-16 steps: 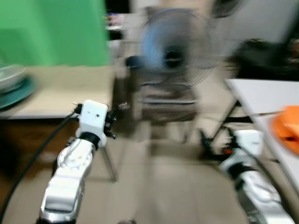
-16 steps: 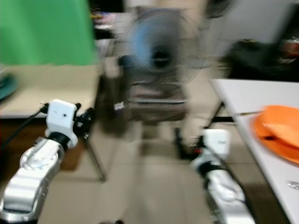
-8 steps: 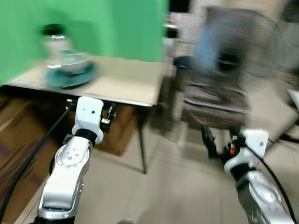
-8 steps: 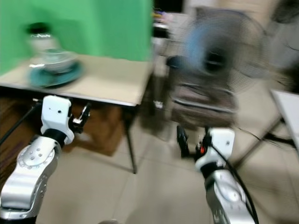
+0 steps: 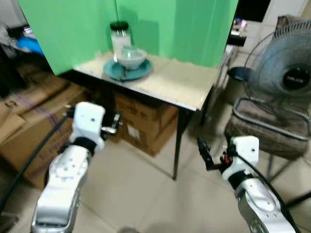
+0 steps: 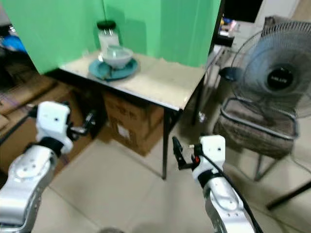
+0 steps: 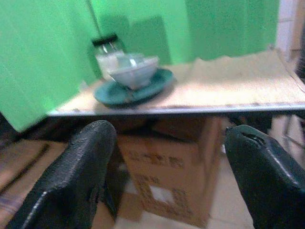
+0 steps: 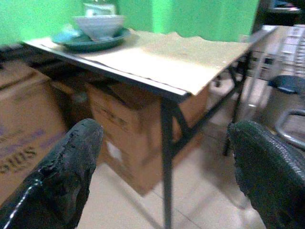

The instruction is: Setting the table

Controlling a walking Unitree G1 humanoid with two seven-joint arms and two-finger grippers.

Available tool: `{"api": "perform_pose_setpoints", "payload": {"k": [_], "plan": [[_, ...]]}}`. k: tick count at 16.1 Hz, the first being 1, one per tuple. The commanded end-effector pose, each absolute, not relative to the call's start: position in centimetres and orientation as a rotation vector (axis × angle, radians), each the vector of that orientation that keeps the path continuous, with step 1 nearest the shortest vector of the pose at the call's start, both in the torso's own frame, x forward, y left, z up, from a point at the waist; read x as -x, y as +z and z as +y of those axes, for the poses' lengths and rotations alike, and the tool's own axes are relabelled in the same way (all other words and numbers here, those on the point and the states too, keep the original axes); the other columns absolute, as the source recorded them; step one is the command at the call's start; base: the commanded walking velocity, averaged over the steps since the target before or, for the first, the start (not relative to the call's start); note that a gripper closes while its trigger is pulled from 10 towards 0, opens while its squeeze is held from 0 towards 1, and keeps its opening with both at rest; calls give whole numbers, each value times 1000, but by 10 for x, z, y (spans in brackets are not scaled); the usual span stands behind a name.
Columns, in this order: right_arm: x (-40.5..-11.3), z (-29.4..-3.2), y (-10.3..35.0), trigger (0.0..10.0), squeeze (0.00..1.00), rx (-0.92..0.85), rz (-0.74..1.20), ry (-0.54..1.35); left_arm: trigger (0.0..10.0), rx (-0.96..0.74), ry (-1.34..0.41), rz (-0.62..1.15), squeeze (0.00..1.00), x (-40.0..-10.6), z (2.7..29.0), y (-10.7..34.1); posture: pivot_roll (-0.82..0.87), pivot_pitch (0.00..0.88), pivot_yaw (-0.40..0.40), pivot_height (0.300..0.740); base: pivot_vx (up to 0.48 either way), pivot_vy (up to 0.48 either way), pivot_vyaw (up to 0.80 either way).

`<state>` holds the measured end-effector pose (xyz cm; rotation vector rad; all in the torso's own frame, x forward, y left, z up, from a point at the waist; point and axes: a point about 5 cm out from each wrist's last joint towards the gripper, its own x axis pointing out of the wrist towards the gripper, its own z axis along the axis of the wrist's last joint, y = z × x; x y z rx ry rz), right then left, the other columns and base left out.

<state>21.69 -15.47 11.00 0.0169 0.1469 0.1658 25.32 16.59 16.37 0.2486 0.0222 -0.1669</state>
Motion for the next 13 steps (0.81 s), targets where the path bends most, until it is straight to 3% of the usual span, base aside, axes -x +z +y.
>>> {"api": "perform_pose_setpoints", "payload": {"k": [1,4,6,9,13], "plan": [[-220,-154,117,10000,0,-4,121,149,10000,-256,-151,38,1000,-250,169,163,91,0,-31,740,251,0,0],[-220,-146,118,10000,0,-192,106,238,10000,-239,-113,26,1000,-252,172,163,115,0,-49,740,255,0,0],[-221,-140,122,10000,0,-154,94,285,10000,-233,-173,15,1000,-255,164,165,84,0,-28,740,289,0,0],[-223,-151,122,10000,0,-167,89,202,10000,-216,-180,18,1000,-251,163,163,103,0,-50,740,292,0,800],[-234,-152,120,10000,0,-176,86,164,10000,-189,-137,47,1000,-245,173,150,104,0,-50,740,285,0,0]]}}
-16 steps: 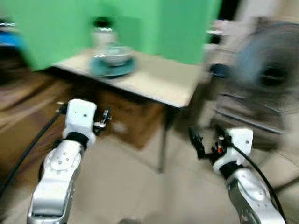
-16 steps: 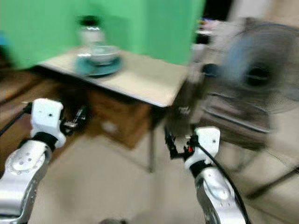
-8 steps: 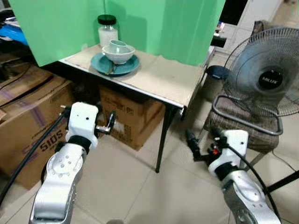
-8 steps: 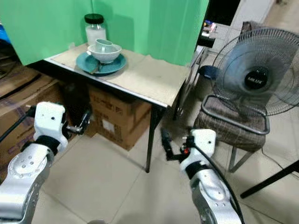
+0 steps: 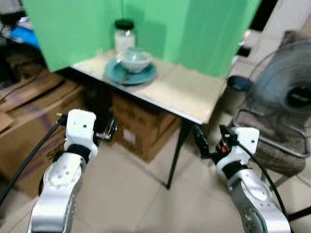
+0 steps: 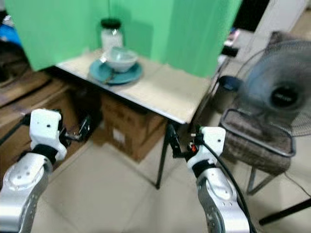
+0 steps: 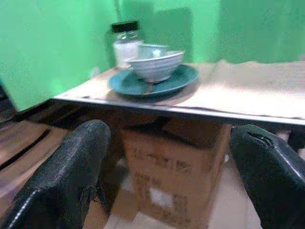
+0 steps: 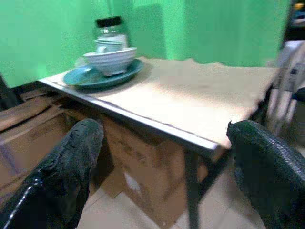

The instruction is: Setting the table

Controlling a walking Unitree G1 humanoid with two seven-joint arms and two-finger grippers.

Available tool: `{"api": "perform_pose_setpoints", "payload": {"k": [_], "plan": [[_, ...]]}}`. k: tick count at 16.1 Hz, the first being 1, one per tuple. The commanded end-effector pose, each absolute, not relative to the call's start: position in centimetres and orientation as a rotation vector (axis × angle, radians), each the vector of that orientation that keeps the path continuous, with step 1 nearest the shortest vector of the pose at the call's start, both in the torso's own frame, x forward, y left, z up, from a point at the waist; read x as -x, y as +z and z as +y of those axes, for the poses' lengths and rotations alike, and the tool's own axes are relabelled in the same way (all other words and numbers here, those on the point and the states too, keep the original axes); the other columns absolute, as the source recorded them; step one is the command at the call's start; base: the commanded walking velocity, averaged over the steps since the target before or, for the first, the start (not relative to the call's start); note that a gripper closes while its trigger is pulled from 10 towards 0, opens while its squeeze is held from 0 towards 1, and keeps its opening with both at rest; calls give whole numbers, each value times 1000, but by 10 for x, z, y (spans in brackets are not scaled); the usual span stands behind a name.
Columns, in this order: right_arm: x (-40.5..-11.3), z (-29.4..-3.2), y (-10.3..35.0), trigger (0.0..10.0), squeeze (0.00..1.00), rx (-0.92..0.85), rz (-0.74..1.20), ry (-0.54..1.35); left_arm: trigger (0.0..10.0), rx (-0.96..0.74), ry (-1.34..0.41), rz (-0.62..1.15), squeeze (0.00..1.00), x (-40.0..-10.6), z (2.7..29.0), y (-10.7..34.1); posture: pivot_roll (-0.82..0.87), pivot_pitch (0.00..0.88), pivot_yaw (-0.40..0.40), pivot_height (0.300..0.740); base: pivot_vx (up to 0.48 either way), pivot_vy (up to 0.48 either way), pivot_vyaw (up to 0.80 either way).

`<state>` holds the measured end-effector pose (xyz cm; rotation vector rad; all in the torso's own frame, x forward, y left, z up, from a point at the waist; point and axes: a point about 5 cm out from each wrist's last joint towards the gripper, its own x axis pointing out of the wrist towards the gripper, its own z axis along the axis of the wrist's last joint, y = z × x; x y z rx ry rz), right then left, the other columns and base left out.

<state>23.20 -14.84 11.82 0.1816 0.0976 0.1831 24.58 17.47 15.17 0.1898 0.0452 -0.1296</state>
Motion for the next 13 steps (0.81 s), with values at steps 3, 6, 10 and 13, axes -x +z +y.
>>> {"api": "perform_pose_setpoints", "payload": {"k": [3,6,10,13], "plan": [[-237,-152,121,10000,0,-160,66,192,10000,-200,-135,19,1000,-248,171,156,116,0,-82,740,279,0,0],[-239,-147,126,10000,0,-133,55,254,10000,-200,-140,-6,1000,-251,168,161,104,0,-86,740,281,0,267],[-240,-152,126,10000,0,-122,48,223,10000,-206,-157,-3,1000,-253,166,160,90,0,-66,740,285,0,600],[-235,-155,126,10000,0,-140,53,201,10000,-215,-172,-1,1000,-254,166,161,76,0,-55,740,286,0,0]]}}
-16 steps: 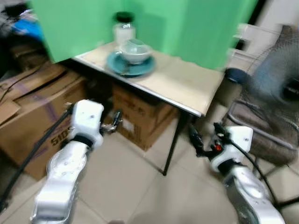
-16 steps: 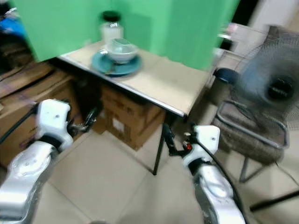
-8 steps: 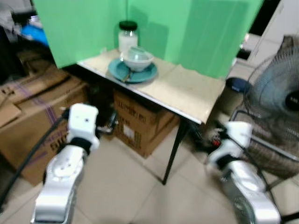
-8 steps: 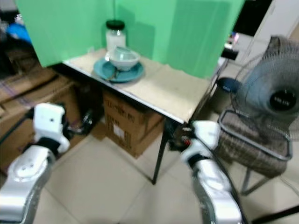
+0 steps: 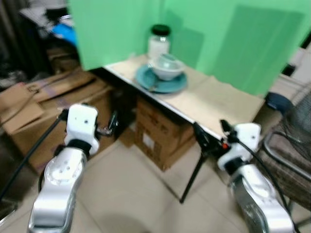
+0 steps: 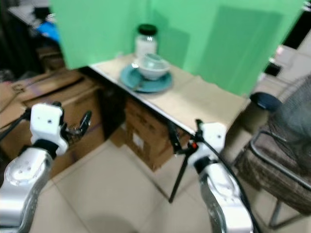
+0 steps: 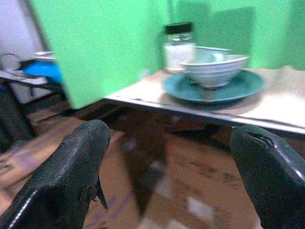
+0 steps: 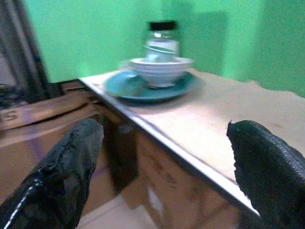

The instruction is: Setting the table

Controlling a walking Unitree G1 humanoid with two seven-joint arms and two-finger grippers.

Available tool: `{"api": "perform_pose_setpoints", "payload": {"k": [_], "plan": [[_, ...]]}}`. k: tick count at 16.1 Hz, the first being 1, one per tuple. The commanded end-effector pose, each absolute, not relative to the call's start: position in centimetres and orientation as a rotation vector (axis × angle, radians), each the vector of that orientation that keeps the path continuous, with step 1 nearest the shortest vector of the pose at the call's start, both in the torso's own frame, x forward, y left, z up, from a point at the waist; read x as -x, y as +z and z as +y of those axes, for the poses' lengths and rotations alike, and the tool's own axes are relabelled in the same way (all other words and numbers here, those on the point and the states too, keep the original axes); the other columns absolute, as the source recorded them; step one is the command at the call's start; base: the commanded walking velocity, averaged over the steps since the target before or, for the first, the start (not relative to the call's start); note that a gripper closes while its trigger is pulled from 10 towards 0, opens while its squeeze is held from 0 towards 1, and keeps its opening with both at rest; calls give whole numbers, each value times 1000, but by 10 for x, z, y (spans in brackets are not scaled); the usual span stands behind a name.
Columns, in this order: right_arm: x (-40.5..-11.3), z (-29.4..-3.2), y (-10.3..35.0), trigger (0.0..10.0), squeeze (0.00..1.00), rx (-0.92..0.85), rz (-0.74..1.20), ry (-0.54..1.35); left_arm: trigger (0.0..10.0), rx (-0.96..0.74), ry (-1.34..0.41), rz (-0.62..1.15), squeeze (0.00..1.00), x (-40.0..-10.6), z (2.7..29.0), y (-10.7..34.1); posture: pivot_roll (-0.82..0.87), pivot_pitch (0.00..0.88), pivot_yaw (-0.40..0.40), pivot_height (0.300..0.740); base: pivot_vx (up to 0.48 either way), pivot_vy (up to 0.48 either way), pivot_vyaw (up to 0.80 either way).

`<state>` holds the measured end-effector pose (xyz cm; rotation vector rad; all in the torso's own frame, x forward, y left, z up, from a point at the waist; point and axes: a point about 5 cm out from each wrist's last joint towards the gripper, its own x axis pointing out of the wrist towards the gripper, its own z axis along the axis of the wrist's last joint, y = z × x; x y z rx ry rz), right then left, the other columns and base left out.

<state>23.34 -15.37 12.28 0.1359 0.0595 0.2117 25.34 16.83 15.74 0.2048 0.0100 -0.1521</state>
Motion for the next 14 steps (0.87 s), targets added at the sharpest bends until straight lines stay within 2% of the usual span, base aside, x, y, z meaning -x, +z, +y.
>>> {"api": "perform_pose_setpoints", "payload": {"k": [1,4,11,14], "plan": [[-234,-156,125,10000,0,-146,58,190,10000,-214,-173,0,1000,-255,166,161,75,0,-55,740,277,0,0],[-235,-159,125,10000,0,-192,50,153,10000,-203,-186,-7,1000,-257,162,162,82,0,-60,740,289,0,0],[-243,-148,134,10000,0,-130,0,253,10000,-196,-164,-23,1000,-258,163,163,101,0,-91,740,312,0,0],[-245,-155,134,10000,0,-120,7,225,10000,-196,-167,-23,1000,-256,160,162,100,0,-98,740,316,0,715]]}}
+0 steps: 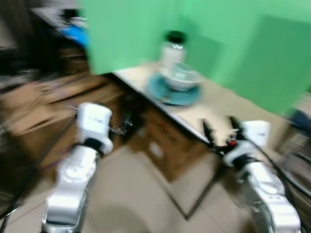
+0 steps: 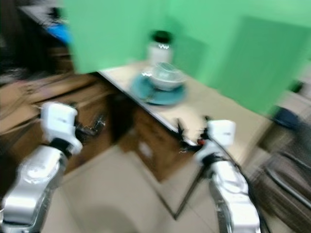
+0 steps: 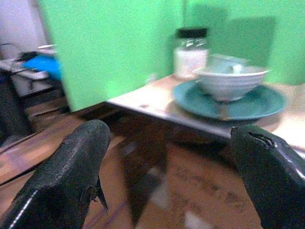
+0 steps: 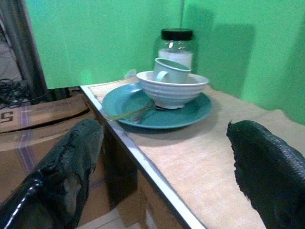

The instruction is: Setting the table

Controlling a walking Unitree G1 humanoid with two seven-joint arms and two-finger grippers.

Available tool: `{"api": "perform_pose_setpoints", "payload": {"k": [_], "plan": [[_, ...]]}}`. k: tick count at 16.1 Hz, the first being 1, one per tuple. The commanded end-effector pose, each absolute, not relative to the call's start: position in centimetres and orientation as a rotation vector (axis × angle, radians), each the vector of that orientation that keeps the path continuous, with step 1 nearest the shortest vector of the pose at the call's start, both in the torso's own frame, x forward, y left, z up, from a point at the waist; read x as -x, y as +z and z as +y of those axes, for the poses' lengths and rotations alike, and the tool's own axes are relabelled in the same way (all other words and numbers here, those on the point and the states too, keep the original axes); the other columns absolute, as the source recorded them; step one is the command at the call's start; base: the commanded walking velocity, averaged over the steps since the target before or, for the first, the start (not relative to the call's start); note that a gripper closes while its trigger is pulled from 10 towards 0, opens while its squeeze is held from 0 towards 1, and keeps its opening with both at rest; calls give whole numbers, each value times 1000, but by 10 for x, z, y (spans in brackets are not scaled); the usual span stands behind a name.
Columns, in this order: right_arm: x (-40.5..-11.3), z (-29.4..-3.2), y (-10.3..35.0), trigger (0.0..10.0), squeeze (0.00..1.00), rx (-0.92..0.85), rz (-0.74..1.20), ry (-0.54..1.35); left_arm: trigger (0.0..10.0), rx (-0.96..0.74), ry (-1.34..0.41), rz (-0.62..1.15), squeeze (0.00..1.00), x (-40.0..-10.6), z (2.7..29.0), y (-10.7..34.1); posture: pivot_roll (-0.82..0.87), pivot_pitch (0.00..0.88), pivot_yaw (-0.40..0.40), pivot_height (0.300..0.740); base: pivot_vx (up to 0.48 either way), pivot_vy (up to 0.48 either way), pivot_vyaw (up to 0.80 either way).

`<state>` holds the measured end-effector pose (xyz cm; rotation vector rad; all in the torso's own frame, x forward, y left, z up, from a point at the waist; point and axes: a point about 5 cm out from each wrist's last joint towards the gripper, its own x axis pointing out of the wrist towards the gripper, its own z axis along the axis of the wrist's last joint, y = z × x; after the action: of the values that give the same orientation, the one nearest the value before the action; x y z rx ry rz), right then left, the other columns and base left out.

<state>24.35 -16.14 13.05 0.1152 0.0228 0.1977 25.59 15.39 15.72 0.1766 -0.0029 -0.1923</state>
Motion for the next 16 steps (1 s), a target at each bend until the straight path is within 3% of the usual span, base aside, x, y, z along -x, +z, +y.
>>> {"api": "perform_pose_setpoints", "payload": {"k": [1,16], "plan": [[-246,-155,135,10000,0,-140,7,227,10000,-197,-170,-23,1000,-256,159,162,100,0,-98,740,322,0,0],[-245,-141,134,10000,0,-179,41,271,10000,-246,-233,-20,1000,-254,160,168,129,0,-84,740,334,0,0]]}}
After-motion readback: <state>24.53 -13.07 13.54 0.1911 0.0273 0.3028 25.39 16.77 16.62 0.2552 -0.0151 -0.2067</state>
